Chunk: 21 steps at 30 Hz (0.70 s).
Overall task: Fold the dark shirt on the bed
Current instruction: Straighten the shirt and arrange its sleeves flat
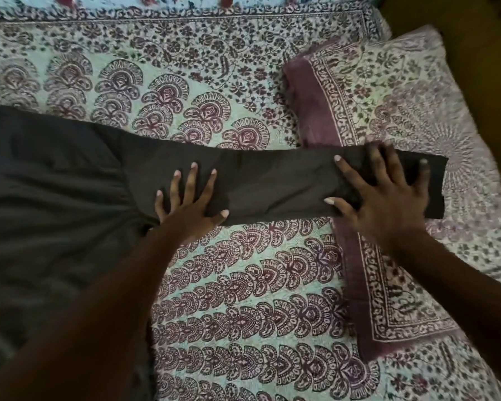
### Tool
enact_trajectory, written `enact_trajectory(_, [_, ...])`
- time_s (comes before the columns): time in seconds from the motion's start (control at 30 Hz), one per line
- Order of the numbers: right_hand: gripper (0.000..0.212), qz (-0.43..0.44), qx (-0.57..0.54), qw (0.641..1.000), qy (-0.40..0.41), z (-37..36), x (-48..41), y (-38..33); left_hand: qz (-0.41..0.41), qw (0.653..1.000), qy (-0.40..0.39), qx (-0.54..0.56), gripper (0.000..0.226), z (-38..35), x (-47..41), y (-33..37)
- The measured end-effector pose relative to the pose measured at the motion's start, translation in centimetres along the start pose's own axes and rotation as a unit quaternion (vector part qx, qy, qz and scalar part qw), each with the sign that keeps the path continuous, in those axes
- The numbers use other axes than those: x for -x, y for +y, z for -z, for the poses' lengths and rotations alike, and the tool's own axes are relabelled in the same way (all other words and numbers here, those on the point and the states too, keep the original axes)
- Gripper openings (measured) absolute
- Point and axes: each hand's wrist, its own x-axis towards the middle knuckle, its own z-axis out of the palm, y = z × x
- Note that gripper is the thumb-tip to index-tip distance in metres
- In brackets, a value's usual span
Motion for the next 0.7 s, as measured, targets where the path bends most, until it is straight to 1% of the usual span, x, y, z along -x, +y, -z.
enact_trajectory(0.17, [0.081,-0.093,-0.030,0.995,0.027,0.7,1.0,2.3,-0.001,1.000,-0.004,0.002,0.086,-0.1,0.1,0.1])
enact_trajectory(0.2, [0.084,-0.090,-0.031,0.995,0.031,0.9,1.2,1.9,-0.002,1.000,-0.005,0.004,0.086,0.0,0.1,0.0])
enact_trajectory(0.23, [0.086,-0.061,-0.022,0.997,0.034,0.9,1.4,1.3,-0.004,1.000,-0.010,0.008,0.085,0.1,0.1,0.0])
enact_trajectory(0.3, [0.090,0.028,-0.003,0.999,0.025,0.6,1.9,0.0,-0.007,1.000,-0.026,0.015,0.086,0.5,0.1,-0.1])
enact_trajectory(0.33, [0.090,0.048,-0.004,0.999,0.013,0.5,2.1,-0.3,-0.005,0.999,-0.036,0.015,0.086,0.8,0.2,-0.1])
enact_trajectory(0.37, [0.091,0.042,-0.007,0.999,-0.003,0.5,2.2,-0.5,-0.003,0.999,-0.047,0.015,0.087,1.1,0.2,0.0])
enact_trajectory(0.47, [0.096,-0.035,-0.003,0.999,-0.027,1.0,2.6,-1.2,-0.010,0.998,-0.055,0.038,0.087,2.6,0.8,0.6])
enact_trajectory(0.5, [0.098,-0.046,-0.001,0.999,-0.023,1.3,2.6,-2.1,-0.020,0.998,-0.041,0.051,0.083,3.2,1.1,0.5])
enact_trajectory(0.53, [0.100,-0.037,-0.002,0.999,-0.020,1.7,2.5,-3.5,-0.035,0.997,-0.011,0.067,0.076,3.9,1.5,0.2])
enact_trajectory(0.6, [0.098,0.035,-0.016,0.999,-0.022,2.4,2.4,-7.4,-0.052,0.992,0.089,0.071,0.059,4.6,3.6,-1.2])
enact_trajectory(0.67, [0.089,0.120,-0.045,0.991,-0.031,2.7,2.5,-12.2,-0.012,0.979,0.205,0.010,0.042,4.1,7.3,-3.7])
enact_trajectory(0.7, [0.085,0.149,-0.060,0.986,-0.037,2.9,2.6,-14.5,0.013,0.970,0.241,-0.017,0.037,3.4,9.3,-5.0])
